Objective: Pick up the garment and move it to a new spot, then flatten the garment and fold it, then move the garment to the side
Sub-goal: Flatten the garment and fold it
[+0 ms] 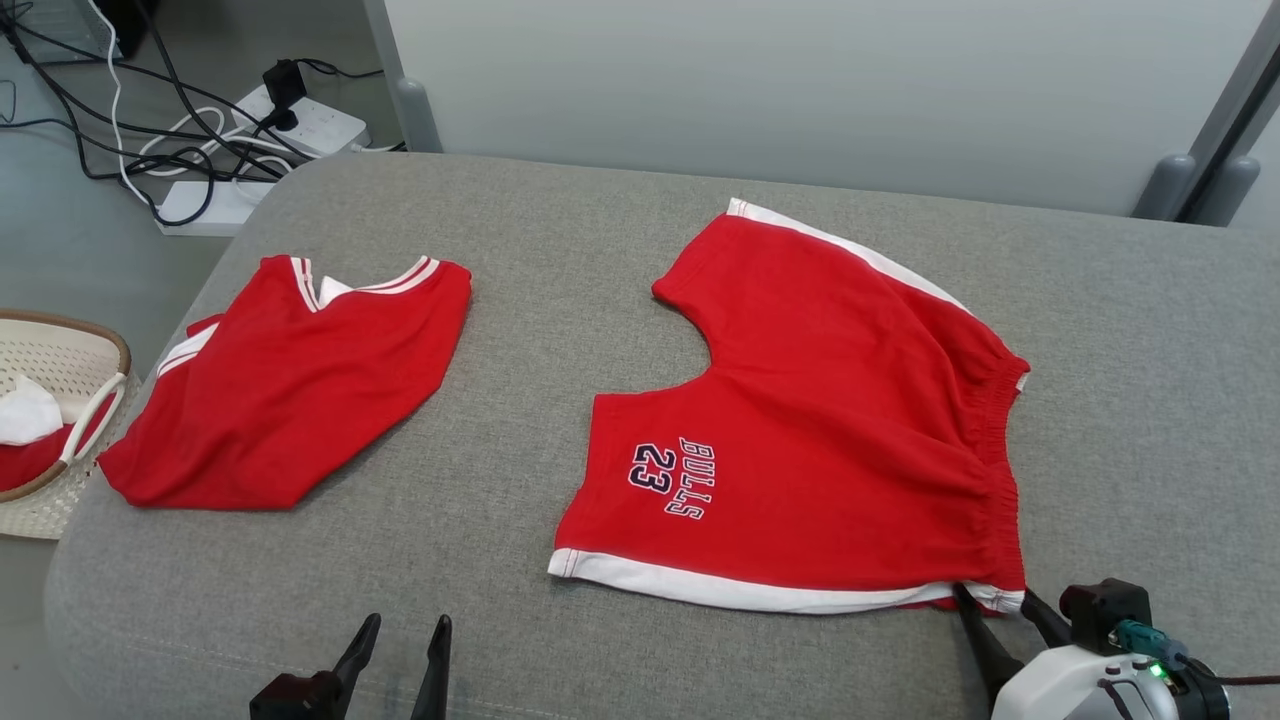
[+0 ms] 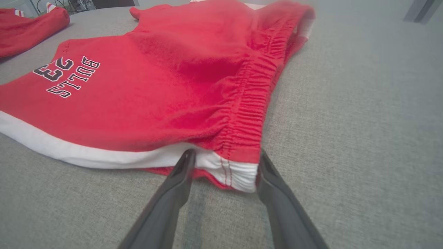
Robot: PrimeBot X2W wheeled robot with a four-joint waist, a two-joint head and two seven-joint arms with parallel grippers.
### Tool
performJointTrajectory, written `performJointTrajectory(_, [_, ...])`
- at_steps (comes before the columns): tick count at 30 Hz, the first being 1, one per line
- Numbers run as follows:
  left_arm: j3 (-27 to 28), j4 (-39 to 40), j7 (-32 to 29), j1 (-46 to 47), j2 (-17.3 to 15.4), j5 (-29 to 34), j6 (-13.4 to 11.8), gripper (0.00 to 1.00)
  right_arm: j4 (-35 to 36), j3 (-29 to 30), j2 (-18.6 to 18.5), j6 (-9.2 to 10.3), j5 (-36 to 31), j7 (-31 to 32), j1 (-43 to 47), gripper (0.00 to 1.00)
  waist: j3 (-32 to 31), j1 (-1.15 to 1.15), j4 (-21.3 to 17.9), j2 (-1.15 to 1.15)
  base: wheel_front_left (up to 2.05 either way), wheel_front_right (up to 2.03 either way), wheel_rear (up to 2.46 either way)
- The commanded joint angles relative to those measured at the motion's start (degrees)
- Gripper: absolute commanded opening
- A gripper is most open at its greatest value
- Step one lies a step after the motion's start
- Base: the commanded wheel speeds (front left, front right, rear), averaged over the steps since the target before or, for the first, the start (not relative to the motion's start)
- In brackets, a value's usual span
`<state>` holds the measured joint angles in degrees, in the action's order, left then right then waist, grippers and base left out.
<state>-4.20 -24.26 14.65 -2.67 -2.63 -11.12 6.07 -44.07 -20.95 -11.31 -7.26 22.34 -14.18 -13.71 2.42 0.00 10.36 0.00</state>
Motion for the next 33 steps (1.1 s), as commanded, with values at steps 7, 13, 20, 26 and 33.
performJointTrajectory(7, [0.3,0.7,0.3,3.4,-0.2,-0.6,0.6,1.00,0.0,-3.5,-1.6,-0.23,2.2,-0.8,-1.3,0.37,0.4,0.00,-0.6,0.00,0.00,0.00,0.00])
performJointTrajectory(13, [-2.9,-1.2,0.3,4.7,-0.2,-1.8,1.2,1.00,0.2,-6.4,-3.0,-0.23,4.0,-0.8,-1.8,0.00,0.6,0.00,-2.2,0.00,0.00,0.00,0.00])
performJointTrajectory(20, [-8.7,-5.9,0.3,8.7,-0.6,-5.7,1.4,1.00,0.9,-8.0,-4.3,-0.23,5.0,-0.8,-3.0,0.00,1.8,0.00,-4.0,0.00,0.00,0.00,0.00])
performJointTrajectory(26, [-14.8,-9.2,0.3,12.1,-2.5,-12.5,1.4,1.00,0.8,-9.3,-4.1,-0.23,5.5,-0.8,-4.1,0.00,2.8,0.00,-6.1,0.00,0.00,0.00,0.00])
performJointTrajectory(33, [-18.4,-10.8,0.3,13.6,-4.1,-18.4,1.4,1.00,1.0,-10.6,-4.1,-0.23,6.0,-0.8,-5.4,0.00,3.8,0.00,-7.8,0.00,0.00,0.00,0.00])
